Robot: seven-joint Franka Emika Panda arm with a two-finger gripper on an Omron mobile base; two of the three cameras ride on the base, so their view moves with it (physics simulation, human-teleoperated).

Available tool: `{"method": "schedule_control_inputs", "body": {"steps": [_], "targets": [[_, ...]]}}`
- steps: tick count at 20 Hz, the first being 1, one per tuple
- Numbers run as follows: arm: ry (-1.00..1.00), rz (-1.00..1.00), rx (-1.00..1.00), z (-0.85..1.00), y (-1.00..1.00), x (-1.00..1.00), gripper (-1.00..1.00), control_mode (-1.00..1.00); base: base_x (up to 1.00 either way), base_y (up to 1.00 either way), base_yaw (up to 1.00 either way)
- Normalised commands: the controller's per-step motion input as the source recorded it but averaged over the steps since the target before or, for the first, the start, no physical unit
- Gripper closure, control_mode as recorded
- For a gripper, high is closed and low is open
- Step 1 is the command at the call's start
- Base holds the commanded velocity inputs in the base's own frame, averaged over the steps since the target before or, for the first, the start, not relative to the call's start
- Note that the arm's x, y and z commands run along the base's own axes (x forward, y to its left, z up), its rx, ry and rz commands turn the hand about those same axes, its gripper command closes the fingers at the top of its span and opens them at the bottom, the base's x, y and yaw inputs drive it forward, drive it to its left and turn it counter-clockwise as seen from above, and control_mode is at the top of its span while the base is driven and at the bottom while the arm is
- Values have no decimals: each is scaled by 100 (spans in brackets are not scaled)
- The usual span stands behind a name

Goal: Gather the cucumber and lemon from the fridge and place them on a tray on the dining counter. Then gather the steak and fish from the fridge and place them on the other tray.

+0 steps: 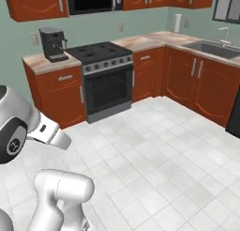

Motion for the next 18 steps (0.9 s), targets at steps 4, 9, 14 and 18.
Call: {"method": "schedule_control_inputs", "body": {"steps": [4,9,14,18], "targets": [[0,0,0,0,0,0,-100,100,-24,-16,-46],[0,0,0,0,0,0,-100,100,-18,-38,-40],[0,0,0,0,0,0,-100,100,-19,-62,-31],[0,0,0,0,0,0,-100,100,-3,-67,-23]]}}
